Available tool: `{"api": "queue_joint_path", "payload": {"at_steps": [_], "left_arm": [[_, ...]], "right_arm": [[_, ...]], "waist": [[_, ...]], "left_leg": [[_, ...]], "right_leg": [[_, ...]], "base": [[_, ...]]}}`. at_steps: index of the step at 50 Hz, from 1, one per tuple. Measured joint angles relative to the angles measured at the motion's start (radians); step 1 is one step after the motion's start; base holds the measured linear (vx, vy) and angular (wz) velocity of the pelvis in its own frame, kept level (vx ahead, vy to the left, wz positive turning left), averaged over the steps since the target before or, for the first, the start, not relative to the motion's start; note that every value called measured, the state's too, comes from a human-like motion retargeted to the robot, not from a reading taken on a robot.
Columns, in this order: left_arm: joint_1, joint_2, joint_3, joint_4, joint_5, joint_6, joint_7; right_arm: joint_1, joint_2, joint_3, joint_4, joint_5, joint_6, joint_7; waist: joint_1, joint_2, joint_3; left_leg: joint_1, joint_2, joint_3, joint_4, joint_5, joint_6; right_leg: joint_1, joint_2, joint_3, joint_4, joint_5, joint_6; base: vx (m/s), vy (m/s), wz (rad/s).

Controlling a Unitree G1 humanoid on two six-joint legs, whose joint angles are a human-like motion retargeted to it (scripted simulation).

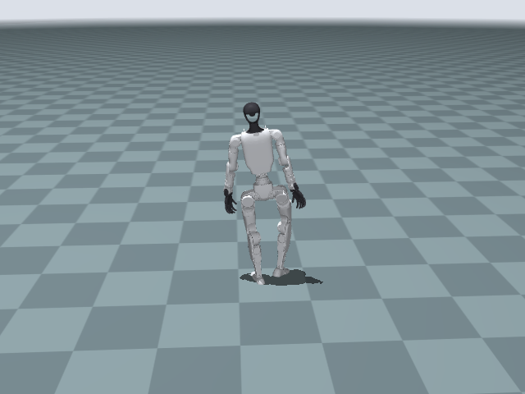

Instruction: Walk run

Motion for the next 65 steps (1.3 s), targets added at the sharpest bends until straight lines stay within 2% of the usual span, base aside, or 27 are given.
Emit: {"api": "queue_joint_path", "payload": {"at_steps": [4,7,10,12,13,15,18,20,22,23,25,28,31,35,38,40,44,45,47,50,52,53,55,57,60,62,65], "left_arm": [[-0.070,0.019,-0.034,-0.084,0.027,-0.059,-0.052],[-0.095,0.033,-0.054,-0.135,0.033,-0.099,-0.061],[-0.094,0.023,-0.060,-0.158,0.025,-0.121,-0.035],[-0.074,0.007,-0.043,-0.152,0.010,-0.130,-0.017],[-0.060,0.002,-0.034,-0.146,0.006,-0.132,-0.014],[-0.018,-0.005,-0.008,-0.113,-0.005,-0.131,-0.014],[0.058,-0.031,0.036,-0.057,0.021,-0.080,0.000],[0.098,-0.047,0.054,-0.025,0.031,-0.053,0.012],[0.136,-0.049,0.058,0.015,0.032,-0.034,-0.001],[0.150,-0.048,0.059,0.027,0.041,-0.026,-0.012],[0.167,-0.048,0.071,0.041,0.068,-0.014,-0.026],[0.196,-0.057,0.088,0.055,0.075,-0.016,-0.011],[0.228,-0.073,0.111,0.068,0.067,-0.017,0.006],[0.249,-0.101,0.129,0.085,0.066,-0.003,-0.009],[0.245,-0.122,0.141,0.092,0.090,0.013,-0.040],[0.239,-0.129,0.140,0.089,0.116,0.014,-0.078],[0.225,-0.109,0.125,0.071,0.159,0.005,-0.136],[0.219,-0.102,0.125,0.066,0.165,0.012,-0.127],[0.206,-0.096,0.133,0.059,0.158,0.029,-0.083],[0.181,-0.087,0.137,0.055,0.116,0.029,-0.039],[0.162,-0.085,0.142,0.044,0.066,0.020,-0.044],[0.153,-0.084,0.146,0.036,0.042,0.016,-0.052],[0.132,-0.073,0.150,0.019,-0.010,0.007,-0.065],[0.110,-0.051,0.137,0.012,-0.044,0.000,-0.059],[0.046,0.008,0.090,0.012,-0.079,-0.010,-0.013],[0.005,0.034,0.070,0.002,-0.066,-0.009,0.017],[-0.044,0.058,0.054,-0.027,-0.045,-0.022,0.018]], "right_arm": [[0.018,0.006,-0.006,0.071,-0.008,0.019,0.015],[0.028,0.009,-0.014,0.131,-0.036,0.025,0.042],[0.031,0.002,-0.032,0.161,-0.091,0.025,0.089],[0.025,-0.006,-0.037,0.163,-0.120,0.035,0.096],[0.026,-0.009,-0.038,0.161,-0.125,0.039,0.093],[0.026,-0.013,-0.040,0.154,-0.125,0.045,0.076],[0.019,-0.014,-0.065,0.144,-0.078,0.049,0.060],[0.014,-0.016,-0.070,0.136,-0.045,0.047,0.061],[-0.007,-0.021,-0.061,0.122,0.000,0.035,0.070],[-0.023,-0.025,-0.058,0.114,0.016,0.030,0.075],[-0.068,-0.035,-0.049,0.102,0.030,0.035,0.079],[-0.149,-0.053,-0.020,0.085,0.022,0.062,0.048],[-0.225,-0.065,0.011,0.056,0.000,0.071,0.014],[-0.306,-0.069,0.037,-0.031,-0.026,0.033,0.011],[-0.330,-0.058,0.058,-0.112,-0.011,-0.005,0.013],[-0.333,-0.051,0.067,-0.155,0.004,-0.026,0.006],[-0.301,-0.023,0.082,-0.202,0.018,-0.062,-0.010],[-0.286,-0.016,0.086,-0.203,0.018,-0.066,-0.011],[-0.251,-0.005,0.089,-0.179,0.009,-0.070,-0.012],[-0.207,0.010,0.086,-0.111,0.011,-0.058,-0.027],[-0.169,0.011,0.076,-0.052,0.069,-0.041,-0.078],[-0.154,0.014,0.070,-0.034,0.111,-0.025,-0.123],[-0.126,0.022,0.052,-0.018,0.217,-0.009,-0.213],[-0.107,0.023,0.031,-0.014,0.282,-0.043,-0.232],[-0.086,0.021,-0.022,0.011,0.347,-0.080,-0.160],[-0.068,0.015,-0.042,0.033,0.333,-0.068,-0.087],[-0.040,0.001,-0.047,0.062,0.285,-0.058,-0.065]], "waist": [[-0.044,-0.045,0.025],[-0.049,-0.050,0.027],[-0.039,-0.044,0.023],[-0.051,-0.031,0.013],[-0.065,-0.024,0.005],[-0.106,-0.003,-0.010],[-0.124,0.015,-0.021],[-0.114,-0.006,-0.028],[-0.069,-0.055,-0.027],[-0.054,-0.081,-0.022],[-0.026,-0.111,-0.010],[0.012,-0.114,0.003],[0.056,-0.096,0.001],[0.099,-0.050,0.013],[0.131,-0.030,0.027],[0.146,-0.036,0.027],[0.154,-0.047,0.011],[0.157,-0.050,0.005],[0.184,-0.075,0.007],[0.184,-0.087,-0.004],[0.182,-0.054,-0.017],[0.178,-0.037,-0.021],[0.157,-0.011,-0.024],[0.133,-0.008,-0.020],[0.062,-0.010,-0.004],[0.016,-0.010,0.000],[-0.027,-0.015,0.010]], "left_leg": [[0.110,-0.080,-0.010,-0.054,-0.041,-0.014],[0.182,-0.096,-0.016,-0.070,-0.078,-0.034],[0.232,-0.110,-0.023,-0.058,-0.108,-0.056],[0.252,-0.115,-0.035,-0.044,-0.109,-0.086],[0.259,-0.115,-0.047,-0.036,-0.104,-0.101],[0.282,-0.109,-0.061,-0.002,-0.055,-0.143],[0.294,-0.078,-0.007,0.109,0.156,-0.176],[0.279,-0.075,0.041,0.204,0.298,-0.179],[0.196,-0.111,0.054,0.419,0.418,-0.175],[0.144,-0.111,0.063,0.540,0.409,-0.162],[0.035,-0.050,0.115,0.748,0.313,-0.115],[-0.117,0.014,0.129,0.847,0.242,-0.089],[-0.242,0.032,0.134,0.773,0.177,-0.088],[-0.364,0.035,0.132,0.487,0.121,-0.039],[-0.424,-0.001,0.051,0.245,0.123,-0.014],[-0.457,-0.028,-0.008,0.128,0.121,0.011],[-0.470,-0.049,-0.037,0.119,0.178,0.042],[-0.465,-0.043,-0.012,0.159,0.194,0.060],[-0.453,-0.009,0.001,0.222,0.186,0.055],[-0.414,-0.001,-0.018,0.274,0.103,0.077],[-0.332,0.044,0.023,0.247,0.056,0.087],[-0.303,0.068,0.029,0.240,0.041,0.081],[-0.246,0.097,0.053,0.235,0.003,0.069],[-0.196,0.083,0.072,0.204,-0.011,0.068],[-0.112,0.029,0.064,0.129,-0.020,0.070],[-0.066,-0.002,0.046,0.090,-0.029,0.068],[0.003,-0.038,0.032,0.043,-0.049,0.059]], "right_leg": [[-0.078,0.027,-0.010,-0.353,-0.036,-0.049],[-0.140,0.083,0.048,-0.519,-0.076,-0.086],[-0.177,0.095,0.068,-0.528,-0.065,-0.113],[-0.191,0.095,0.098,-0.451,-0.020,-0.191],[-0.190,0.090,0.101,-0.431,0.003,-0.198],[-0.163,0.067,0.057,-0.396,0.066,-0.189],[-0.122,0.048,0.105,-0.318,0.018,-0.209],[-0.065,0.025,0.120,-0.331,-0.018,-0.206],[0.034,-0.030,0.074,-0.380,-0.044,-0.189],[0.072,-0.052,0.076,-0.395,-0.059,-0.177],[0.128,-0.076,0.069,-0.416,-0.080,-0.156],[0.212,-0.042,0.053,-0.490,-0.088,-0.142],[0.278,0.013,0.062,-0.550,-0.102,-0.126],[0.376,0.097,0.066,-0.603,-0.143,-0.104],[0.451,0.139,0.086,-0.623,-0.181,-0.085],[0.483,0.137,0.094,-0.623,-0.206,-0.067],[0.548,0.139,0.111,-0.589,-0.234,-0.005],[0.563,0.139,0.120,-0.575,-0.224,0.018],[0.575,0.122,0.167,-0.522,-0.154,0.057],[0.542,0.103,0.187,-0.391,0.032,0.074],[0.477,0.099,0.180,-0.206,0.210,0.075],[0.438,0.090,0.162,-0.103,0.250,0.061],[0.343,0.055,0.143,0.107,0.213,0.037],[0.263,0.016,0.137,0.217,0.156,0.022],[0.100,-0.024,0.113,0.312,0.073,0.015],[0.011,-0.045,0.071,0.260,0.011,-0.006],[-0.065,-0.057,-0.008,0.066,-0.031,-0.052]], "base": [[0.57,-0.06,0.34],[0.75,-0.09,0.14],[0.82,-0.08,0.11],[0.75,-0.04,0.26],[0.87,-0.09,0.53],[1.01,-0.14,0.73],[1.04,-0.11,0.74],[0.85,-0.07,0.26],[0.84,-0.11,-0.10],[0.81,-0.12,0.18],[0.61,-0.09,0.29],[0.60,-0.10,-0.05],[0.70,-0.12,-0.45],[0.65,-0.07,-0.37],[0.70,-0.03,-0.47],[0.79,0.00,-0.36],[0.91,0.00,-0.26],[0.82,-0.04,-0.56],[0.97,-0.01,-0.75],[0.86,0.02,-0.46],[0.89,0.08,-0.77],[0.82,0.10,-0.93],[0.77,0.11,-0.87],[0.66,0.08,-0.36],[0.61,0.05,0.38],[0.62,0.01,0.62],[0.74,-0.04,0.44]]}}
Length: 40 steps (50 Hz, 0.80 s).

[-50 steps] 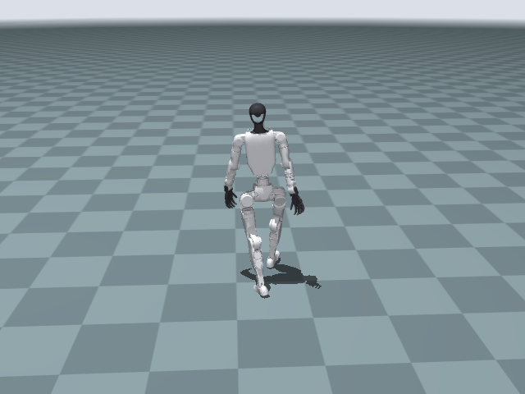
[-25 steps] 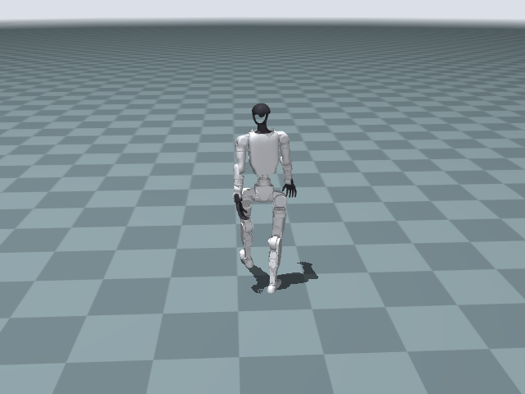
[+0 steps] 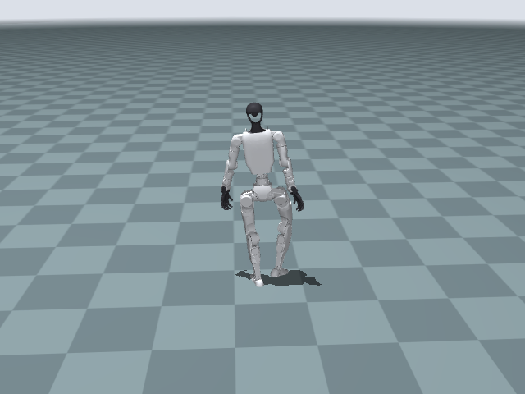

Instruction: Walk run

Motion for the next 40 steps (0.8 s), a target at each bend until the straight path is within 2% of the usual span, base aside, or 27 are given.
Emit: {"api": "queue_joint_path", "payload": {"at_steps": [2,5,6,8,10,12,13,15,18,20,22,24,25,27,28,30,35,40], "left_arm": [[-0.030,0.014,-0.005,-0.041,-0.002,-0.023,-0.024],[-0.050,0.031,-0.011,-0.113,-0.032,-0.059,-0.052],[-0.049,0.031,-0.014,-0.129,-0.046,-0.073,-0.044],[-0.040,0.017,-0.017,-0.150,-0.074,-0.103,-0.009],[-0.017,-0.020,-0.005,-0.158,-0.095,-0.117,0.036],[0.023,-0.054,0.026,-0.154,-0.104,-0.105,0.053],[0.053,-0.071,0.046,-0.145,-0.108,-0.095,0.052],[0.120,-0.117,0.096,-0.105,-0.090,-0.080,0.048],[0.196,-0.155,0.128,-0.019,-0.022,-0.055,0.050],[0.228,-0.153,0.108,0.033,0.043,-0.027,0.038],[0.242,-0.145,0.093,0.051,0.102,-0.008,0.021],[0.259,-0.132,0.085,0.060,0.146,0.000,-0.001],[0.267,-0.127,0.081,0.062,0.156,0.001,-0.009],[0.285,-0.127,0.084,0.066,0.153,0.003,-0.006],[0.297,-0.130,0.093,0.067,0.146,0.004,0.001],[0.309,-0.139,0.110,0.072,0.125,0.005,0.010],[0.297,-0.180,0.149,0.090,0.051,0.034,0.000],[0.272,-0.198,0.160,0.083,0.053,0.043,-0.102]], "right_arm": [[0.017,-0.005,0.005,0.022,-0.039,0.020,-0.028],[0.027,0.003,-0.002,0.051,-0.091,0.046,-0.057],[0.031,0.006,-0.006,0.057,-0.098,0.052,-0.062],[0.041,0.007,-0.015,0.067,-0.099,0.082,-0.087],[0.038,0.003,-0.033,0.077,-0.084,0.120,-0.131],[0.033,-0.002,-0.040,0.080,-0.069,0.139,-0.158],[0.030,-0.004,-0.042,0.080,-0.060,0.143,-0.162],[0.006,-0.011,-0.059,0.073,-0.047,0.134,-0.145],[-0.003,-0.018,-0.050,0.043,-0.017,0.110,-0.127],[-0.010,-0.022,-0.047,0.015,-0.005,0.092,-0.113],[-0.029,-0.028,-0.046,-0.003,-0.018,0.088,-0.098],[-0.068,-0.039,-0.027,-0.012,-0.048,0.091,-0.083],[-0.091,-0.045,-0.014,-0.012,-0.062,0.094,-0.079],[-0.138,-0.061,0.019,-0.012,-0.085,0.098,-0.081],[-0.162,-0.070,0.038,-0.018,-0.098,0.096,-0.082],[-0.199,-0.080,0.058,-0.042,-0.124,0.088,-0.082],[-0.256,-0.078,0.079,-0.147,-0.150,0.057,-0.090],[-0.278,-0.049,0.108,-0.189,-0.141,0.028,-0.103]], "waist": [[-0.031,-0.016,0.011],[-0.067,-0.040,0.023],[-0.071,-0.040,0.021],[-0.077,-0.035,0.019],[-0.072,-0.030,0.012],[-0.084,-0.028,0.003],[-0.092,-0.024,0.000],[-0.106,0.007,0.001],[-0.093,-0.027,-0.016],[-0.064,-0.071,-0.014],[-0.042,-0.104,-0.007],[-0.019,-0.123,0.006],[-0.008,-0.119,0.013],[0.035,-0.106,0.012],[0.062,-0.096,0.010],[0.100,-0.074,0.010],[0.162,-0.013,0.038],[0.180,-0.019,0.032]], "left_leg": [[0.061,-0.038,-0.013,-0.035,-0.022,-0.008],[0.141,-0.080,-0.038,-0.071,-0.054,-0.024],[0.158,-0.082,-0.046,-0.075,-0.064,-0.031],[0.197,-0.083,-0.064,-0.074,-0.084,-0.048],[0.224,-0.089,-0.073,-0.064,-0.089,-0.069],[0.251,-0.101,-0.082,-0.048,-0.061,-0.093],[0.268,-0.106,-0.088,-0.032,-0.023,-0.108],[0.272,-0.097,-0.099,0.045,0.127,-0.147],[0.244,-0.091,0.034,0.219,0.394,-0.129],[0.178,-0.083,0.104,0.426,0.481,-0.097],[0.097,-0.050,0.129,0.596,0.420,-0.074],[-0.001,0.029,0.184,0.758,0.331,-0.040],[-0.054,0.063,0.188,0.809,0.304,-0.040],[-0.161,0.066,0.164,0.800,0.267,-0.079],[-0.220,0.062,0.152,0.762,0.243,-0.104],[-0.302,0.074,0.152,0.667,0.196,-0.112],[-0.405,0.052,0.109,0.243,0.151,-0.060],[-0.486,-0.025,-0.024,-0.002,0.134,-0.061]], "right_leg": [[-0.046,0.017,-0.010,-0.220,-0.027,-0.028],[-0.112,0.056,0.058,-0.475,-0.007,-0.045],[-0.134,0.066,0.085,-0.514,-0.015,-0.032],[-0.163,0.080,0.122,-0.552,-0.021,-0.039],[-0.179,0.081,0.153,-0.510,0.024,-0.088],[-0.171,0.066,0.139,-0.452,0.068,-0.102],[-0.161,0.057,0.128,-0.421,0.086,-0.102],[-0.146,0.038,0.117,-0.330,0.063,-0.116],[-0.043,0.009,0.159,-0.359,-0.011,-0.113],[0.033,-0.040,0.156,-0.389,-0.043,-0.099],[0.082,-0.075,0.142,-0.402,-0.070,-0.085],[0.148,-0.083,0.116,-0.432,-0.092,-0.072],[0.183,-0.069,0.098,-0.459,-0.095,-0.068],[0.241,-0.025,0.088,-0.520,-0.097,-0.064],[0.273,0.002,0.088,-0.551,-0.100,-0.059],[0.332,0.052,0.081,-0.599,-0.111,-0.050],[0.486,0.156,0.059,-0.669,-0.159,-0.016],[0.589,0.172,0.068,-0.675,-0.204,0.052]], "base": [[0.65,-0.09,0.49],[0.66,-0.15,0.52],[0.95,-0.24,0.49],[0.96,-0.22,0.46],[0.83,-0.16,0.31],[0.89,-0.19,0.21],[1.00,-0.18,0.22],[0.88,-0.05,0.27],[1.00,-0.11,0.14],[0.89,-0.14,0.41],[0.69,-0.14,0.61],[0.74,-0.19,0.48],[0.42,-0.11,0.15],[0.45,-0.10,-0.25],[0.89,-0.19,-0.44],[0.89,-0.17,-0.31],[0.64,-0.08,-0.11],[0.86,-0.04,-0.17]]}}
